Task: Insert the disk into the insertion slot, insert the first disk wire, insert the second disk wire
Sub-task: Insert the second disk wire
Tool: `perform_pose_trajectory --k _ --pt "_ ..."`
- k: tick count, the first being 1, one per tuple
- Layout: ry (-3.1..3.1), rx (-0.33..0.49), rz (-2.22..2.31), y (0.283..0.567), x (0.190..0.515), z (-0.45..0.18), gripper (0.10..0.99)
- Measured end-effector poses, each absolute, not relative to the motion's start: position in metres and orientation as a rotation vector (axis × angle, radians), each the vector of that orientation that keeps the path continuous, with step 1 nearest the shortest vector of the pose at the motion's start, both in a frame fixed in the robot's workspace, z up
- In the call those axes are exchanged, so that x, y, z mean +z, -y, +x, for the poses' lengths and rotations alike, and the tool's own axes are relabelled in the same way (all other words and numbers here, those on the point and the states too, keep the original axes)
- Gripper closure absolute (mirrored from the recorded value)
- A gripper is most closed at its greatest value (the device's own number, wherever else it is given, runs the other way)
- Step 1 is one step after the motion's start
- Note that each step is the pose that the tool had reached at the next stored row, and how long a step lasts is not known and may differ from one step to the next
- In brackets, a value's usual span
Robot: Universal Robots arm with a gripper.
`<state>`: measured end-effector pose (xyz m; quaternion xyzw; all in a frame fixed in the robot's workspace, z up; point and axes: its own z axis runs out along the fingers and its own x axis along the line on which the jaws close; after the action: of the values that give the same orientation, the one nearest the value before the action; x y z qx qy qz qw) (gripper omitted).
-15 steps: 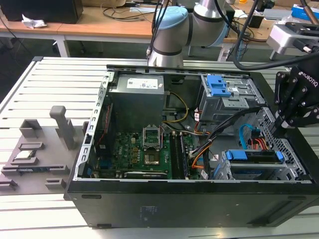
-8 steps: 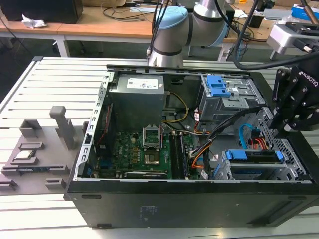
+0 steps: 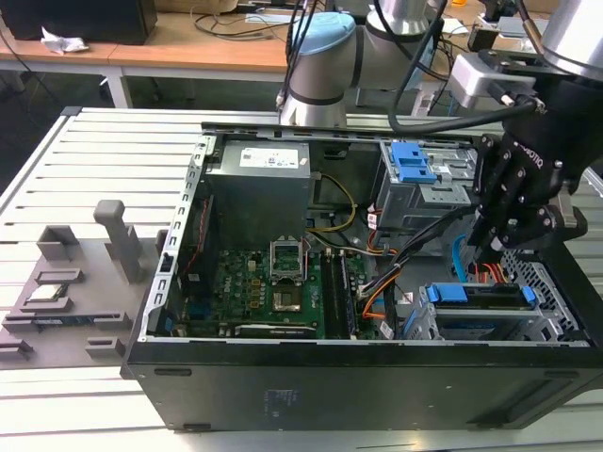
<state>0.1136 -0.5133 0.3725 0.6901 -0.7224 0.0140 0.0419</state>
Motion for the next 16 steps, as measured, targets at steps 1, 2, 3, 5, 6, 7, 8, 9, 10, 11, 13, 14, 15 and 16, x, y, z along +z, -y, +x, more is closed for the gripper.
perform_pose_trajectory --k 1,2,3,5,6,7,8,9,10,11,13,14,15,16 --pt "2.210 0.044 2.112 0.5133 0.3726 0.1136 0.784" --pt "2.210 0.044 2.111 0.5133 0.3727 0.1136 0.784" --pt "2.210 0.045 2.111 0.5132 0.3726 0.1136 0.784" --pt "2.210 0.045 2.111 0.5132 0.3726 0.1136 0.796" --pt "2.210 0.045 2.111 0.5132 0.3726 0.1136 0.867" --pt "2.209 0.045 2.111 0.5132 0.3726 0.1136 0.867" --pt "2.209 0.046 2.111 0.5132 0.3726 0.1136 0.925" --pt "2.209 0.046 2.110 0.5132 0.3726 0.1136 0.925" --pt "2.209 0.046 2.110 0.5146 0.3726 0.1136 0.925" --pt "2.209 0.047 2.110 0.5169 0.3725 0.1135 0.925" --pt "2.208 0.048 2.110 0.5195 0.3707 0.1136 0.925" --pt "2.209 0.047 2.110 0.5208 0.3683 0.1136 0.925" --pt "2.209 0.047 2.110 0.5221 0.3652 0.1136 0.925" --pt "2.209 0.047 2.110 0.5227 0.3633 0.1136 0.925"
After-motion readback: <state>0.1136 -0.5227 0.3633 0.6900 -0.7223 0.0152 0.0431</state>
